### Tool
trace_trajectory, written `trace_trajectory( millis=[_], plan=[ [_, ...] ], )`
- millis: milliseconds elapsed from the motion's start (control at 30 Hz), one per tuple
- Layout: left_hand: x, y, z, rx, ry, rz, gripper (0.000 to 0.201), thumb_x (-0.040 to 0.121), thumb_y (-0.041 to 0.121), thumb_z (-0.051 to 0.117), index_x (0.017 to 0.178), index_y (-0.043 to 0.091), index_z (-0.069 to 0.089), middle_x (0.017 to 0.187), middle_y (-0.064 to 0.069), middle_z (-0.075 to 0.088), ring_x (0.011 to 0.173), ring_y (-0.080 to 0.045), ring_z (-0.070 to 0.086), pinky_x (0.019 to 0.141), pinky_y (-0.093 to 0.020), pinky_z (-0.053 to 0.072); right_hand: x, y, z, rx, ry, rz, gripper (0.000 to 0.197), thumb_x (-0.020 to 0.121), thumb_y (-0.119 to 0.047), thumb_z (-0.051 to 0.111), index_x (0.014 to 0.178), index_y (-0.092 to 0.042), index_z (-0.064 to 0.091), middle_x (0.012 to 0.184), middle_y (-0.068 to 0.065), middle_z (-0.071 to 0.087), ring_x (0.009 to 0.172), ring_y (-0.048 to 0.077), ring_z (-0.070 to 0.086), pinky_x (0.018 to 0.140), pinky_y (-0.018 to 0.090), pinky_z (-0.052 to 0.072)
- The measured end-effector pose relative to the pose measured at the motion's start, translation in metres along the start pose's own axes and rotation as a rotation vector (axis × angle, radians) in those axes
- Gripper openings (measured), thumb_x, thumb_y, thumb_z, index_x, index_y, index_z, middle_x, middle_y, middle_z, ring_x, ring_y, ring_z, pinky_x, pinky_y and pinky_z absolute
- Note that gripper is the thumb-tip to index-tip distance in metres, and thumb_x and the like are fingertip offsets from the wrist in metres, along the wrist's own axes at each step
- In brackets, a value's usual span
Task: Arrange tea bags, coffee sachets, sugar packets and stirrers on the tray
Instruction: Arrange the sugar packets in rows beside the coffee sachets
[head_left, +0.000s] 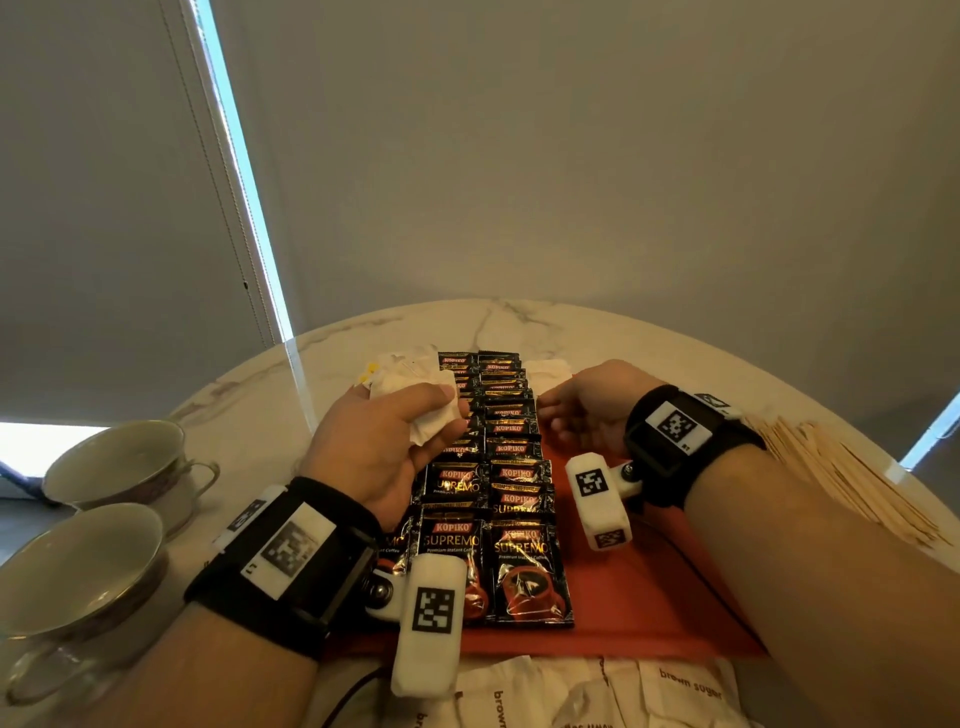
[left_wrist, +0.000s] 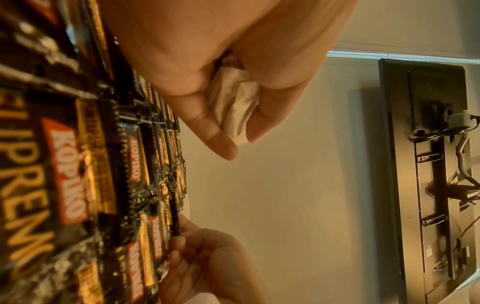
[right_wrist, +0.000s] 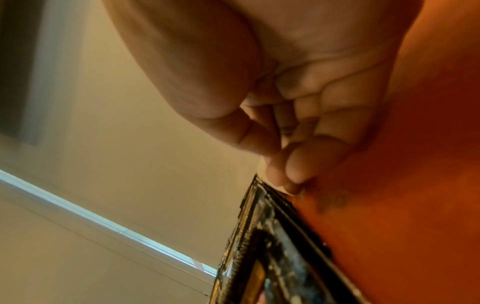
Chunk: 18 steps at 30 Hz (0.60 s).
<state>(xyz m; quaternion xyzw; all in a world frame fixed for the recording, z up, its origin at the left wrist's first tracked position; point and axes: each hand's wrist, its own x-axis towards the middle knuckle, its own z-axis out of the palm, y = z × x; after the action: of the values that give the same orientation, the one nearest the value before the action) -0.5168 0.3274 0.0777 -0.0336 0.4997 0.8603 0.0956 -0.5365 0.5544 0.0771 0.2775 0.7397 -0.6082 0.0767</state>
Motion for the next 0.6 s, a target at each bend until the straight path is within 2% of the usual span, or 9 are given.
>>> trace_trajectory(
  millis=[167, 267, 367, 433, 500, 567, 600],
  plan=[
    [0.002, 0.0, -0.001, -0.028, 0.004, -0.013, 0.04, 0.093, -0.011, 0.062, 0.129, 0.004, 0.056, 0.108, -0.023, 0.072, 0.072, -0.022, 0.078, 0.058, -0.026, 0.062, 0.001, -0.002, 0.004, 0.068, 0.01, 0.021, 0.024, 0.101, -0.002, 0.049, 0.104, 0.004, 0.072, 0.076, 0.011, 0.071, 0.06, 0.017, 0.061, 0.057, 0.026, 0.054],
    [0.001, -0.002, 0.0, -0.068, -0.028, -0.043, 0.044, 0.093, -0.012, 0.054, 0.135, 0.0, 0.052, 0.119, -0.025, 0.069, 0.085, -0.031, 0.079, 0.064, -0.031, 0.065, -0.002, 0.001, 0.001, 0.168, 0.007, -0.008, 0.026, 0.101, 0.0, 0.046, 0.108, 0.005, 0.071, 0.082, 0.012, 0.072, 0.061, 0.016, 0.061, 0.058, 0.026, 0.054],
    [-0.002, -0.002, 0.001, -0.101, -0.091, -0.066, 0.044, 0.093, -0.016, 0.048, 0.134, 0.002, 0.05, 0.123, -0.027, 0.068, 0.093, -0.041, 0.077, 0.067, -0.034, 0.066, -0.017, 0.004, -0.003, 0.347, -0.013, -0.097, 0.025, 0.099, 0.002, 0.046, 0.108, 0.003, 0.069, 0.085, 0.011, 0.07, 0.059, 0.013, 0.057, 0.055, 0.023, 0.05],
    [-0.004, -0.003, 0.002, -0.083, -0.139, -0.074, 0.041, 0.096, -0.015, 0.051, 0.133, 0.001, 0.051, 0.119, -0.027, 0.072, 0.096, -0.041, 0.077, 0.067, -0.034, 0.066, -0.033, 0.005, -0.003, 0.394, -0.042, -0.185, 0.021, 0.096, 0.0, 0.051, 0.104, 0.001, 0.071, 0.085, 0.009, 0.067, 0.059, 0.012, 0.054, 0.052, 0.022, 0.047],
    [-0.006, -0.004, 0.004, -0.047, -0.163, -0.062, 0.04, 0.095, -0.013, 0.059, 0.132, 0.002, 0.054, 0.113, -0.025, 0.075, 0.097, -0.04, 0.077, 0.065, -0.032, 0.065, -0.047, 0.006, 0.002, 0.365, -0.136, -0.262, 0.021, 0.092, -0.01, 0.064, 0.109, -0.001, 0.071, 0.087, 0.007, 0.068, 0.06, 0.012, 0.055, 0.053, 0.023, 0.045],
    [-0.007, -0.005, 0.004, 0.017, -0.152, -0.025, 0.042, 0.09, -0.009, 0.068, 0.129, 0.003, 0.059, 0.113, -0.021, 0.076, 0.096, -0.037, 0.078, 0.062, -0.031, 0.065, -0.057, 0.007, 0.009, 0.278, -0.282, -0.322, 0.037, 0.085, -0.026, 0.075, 0.114, -0.005, 0.072, 0.09, 0.005, 0.068, 0.063, 0.011, 0.056, 0.057, 0.026, 0.044],
    [-0.008, -0.005, 0.004, 0.053, -0.142, -0.004, 0.043, 0.088, -0.007, 0.072, 0.127, 0.005, 0.061, 0.113, -0.019, 0.077, 0.095, -0.034, 0.078, 0.061, -0.029, 0.064, -0.06, 0.007, 0.013, 0.223, -0.338, -0.349, 0.037, 0.082, -0.031, 0.076, 0.112, -0.008, 0.073, 0.09, 0.003, 0.069, 0.064, 0.011, 0.057, 0.059, 0.026, 0.044]
  ],
)
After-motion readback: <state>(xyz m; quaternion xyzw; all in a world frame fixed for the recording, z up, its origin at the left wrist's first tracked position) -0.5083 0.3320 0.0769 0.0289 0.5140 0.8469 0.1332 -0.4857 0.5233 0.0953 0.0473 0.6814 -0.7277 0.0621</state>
